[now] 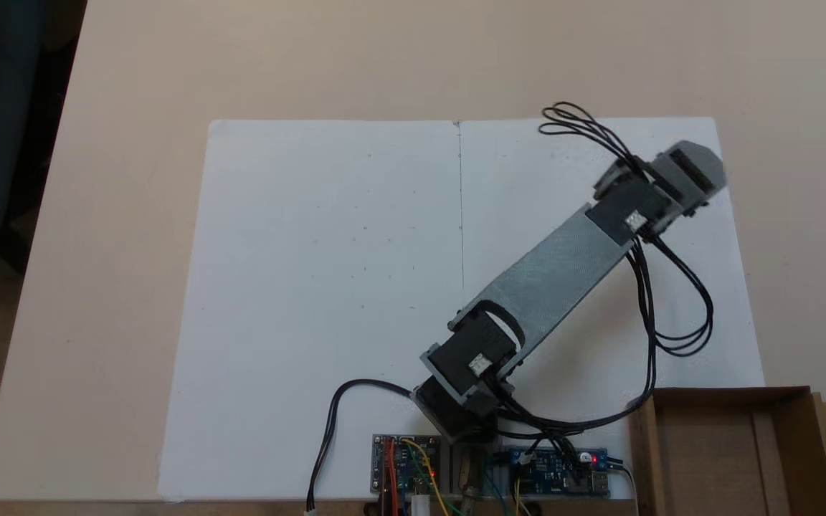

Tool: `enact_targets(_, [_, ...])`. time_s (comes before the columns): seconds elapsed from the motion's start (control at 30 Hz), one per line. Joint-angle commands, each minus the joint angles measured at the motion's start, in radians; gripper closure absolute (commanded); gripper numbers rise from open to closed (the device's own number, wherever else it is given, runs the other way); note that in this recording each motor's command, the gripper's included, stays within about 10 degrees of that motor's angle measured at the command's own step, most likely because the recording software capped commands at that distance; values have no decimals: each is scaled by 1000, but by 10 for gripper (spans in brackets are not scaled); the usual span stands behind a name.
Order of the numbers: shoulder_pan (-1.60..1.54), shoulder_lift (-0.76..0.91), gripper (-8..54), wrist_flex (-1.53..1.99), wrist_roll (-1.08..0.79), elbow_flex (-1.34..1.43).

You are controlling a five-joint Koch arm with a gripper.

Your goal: Grasp a green dice and put it in the bin.

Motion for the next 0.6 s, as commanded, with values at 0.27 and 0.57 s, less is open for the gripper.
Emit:
enact_targets(0.27, [730,57,334,-21,-150,-71])
enact_targets(0.57, [959,-141,334,-11,-348,-66])
